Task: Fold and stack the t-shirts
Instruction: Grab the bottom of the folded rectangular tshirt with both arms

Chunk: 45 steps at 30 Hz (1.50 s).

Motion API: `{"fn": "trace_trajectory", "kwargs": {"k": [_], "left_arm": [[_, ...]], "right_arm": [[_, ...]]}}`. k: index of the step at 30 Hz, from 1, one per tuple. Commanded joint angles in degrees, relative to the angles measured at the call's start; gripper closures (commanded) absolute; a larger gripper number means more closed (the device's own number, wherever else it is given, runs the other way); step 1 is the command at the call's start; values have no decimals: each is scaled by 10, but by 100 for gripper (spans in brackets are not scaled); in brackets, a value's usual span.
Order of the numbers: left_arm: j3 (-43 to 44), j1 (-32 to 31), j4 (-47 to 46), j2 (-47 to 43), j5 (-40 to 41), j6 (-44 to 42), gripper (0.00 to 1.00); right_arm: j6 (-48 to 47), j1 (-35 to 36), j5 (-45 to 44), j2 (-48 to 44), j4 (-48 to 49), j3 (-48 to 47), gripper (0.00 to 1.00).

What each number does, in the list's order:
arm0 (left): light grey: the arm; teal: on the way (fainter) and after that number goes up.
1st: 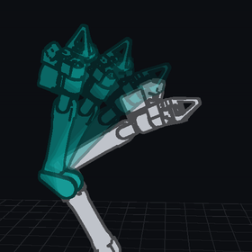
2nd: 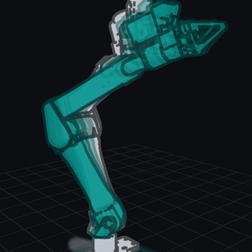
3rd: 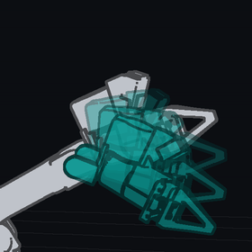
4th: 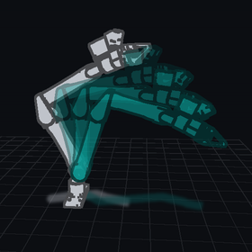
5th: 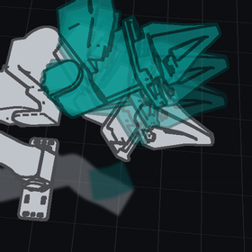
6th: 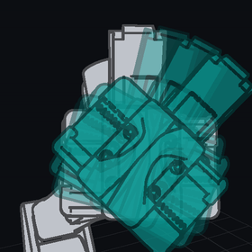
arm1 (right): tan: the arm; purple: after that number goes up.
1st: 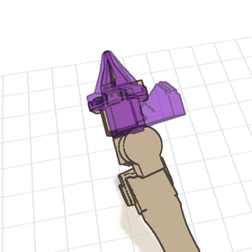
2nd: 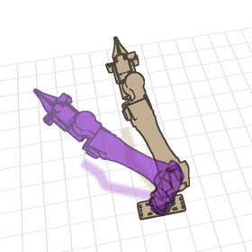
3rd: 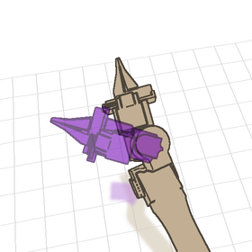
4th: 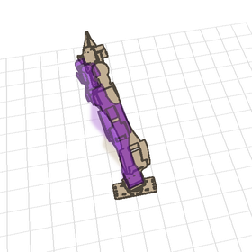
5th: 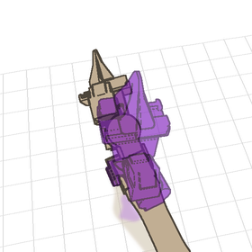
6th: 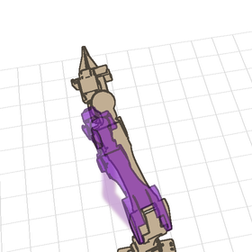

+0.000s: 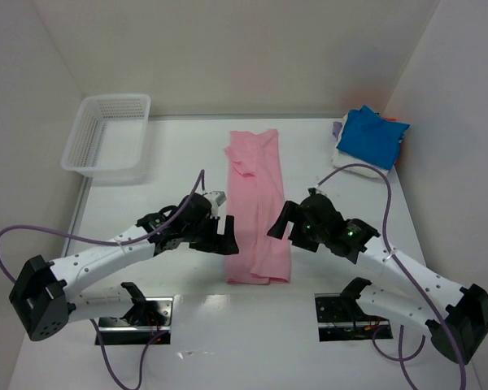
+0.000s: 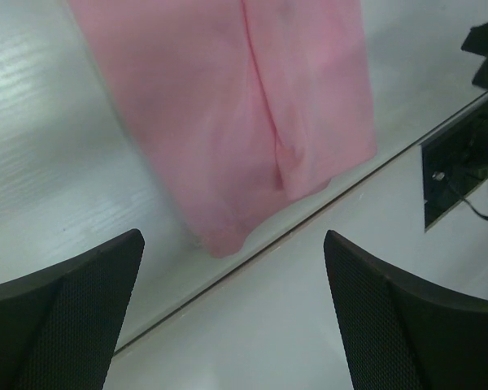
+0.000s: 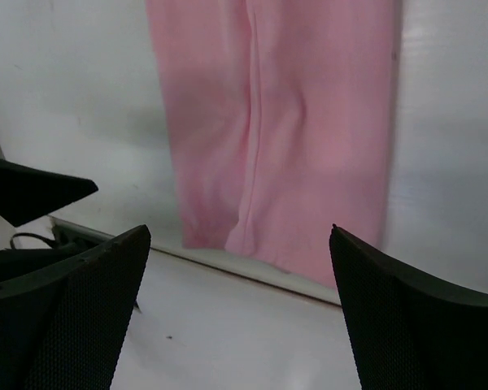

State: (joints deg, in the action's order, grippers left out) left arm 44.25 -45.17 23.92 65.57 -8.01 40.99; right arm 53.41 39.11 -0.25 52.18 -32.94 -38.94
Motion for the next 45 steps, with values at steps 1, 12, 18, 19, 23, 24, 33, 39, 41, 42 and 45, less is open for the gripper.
{"fn": "trace_trajectory", "kwargs": {"k": [1, 12, 18, 19, 23, 24, 33, 39, 41, 42, 45], "left_arm": [[-3, -8, 29, 29, -31, 14, 1], [-3, -15, 42, 69, -14, 24, 1], [-3, -15, 39, 127, -14, 16, 1], [-3, -15, 37, 134, -14, 19, 1], [-3, -15, 34, 141, -14, 28, 1], [-3, -15, 29, 141, -16, 28, 2], [-5, -15, 15, 158, -24, 44, 8], [-8, -15, 0, 163, -47, 59, 11], [-10, -15, -6, 163, -58, 67, 12], [-14, -15, -8, 163, -58, 73, 12], [-27, -20, -20, 149, -63, 100, 15]], "right_arm": [[102, 53, -34, 29, -38, 17, 5], [187, 75, -42, 23, -121, 68, 5], [175, 75, -19, 87, -85, 82, 7], [173, 75, -16, 99, -75, 82, 8], [161, 75, -10, 146, -50, 79, 10], [158, 75, -10, 152, -47, 76, 12], [165, 75, 4, 147, -10, 100, 34], [169, 75, 17, 124, 12, 127, 46], [169, 75, 21, 113, 26, 134, 49], [169, 75, 21, 104, 30, 140, 52], [169, 75, 21, 94, 37, 145, 55]]}}
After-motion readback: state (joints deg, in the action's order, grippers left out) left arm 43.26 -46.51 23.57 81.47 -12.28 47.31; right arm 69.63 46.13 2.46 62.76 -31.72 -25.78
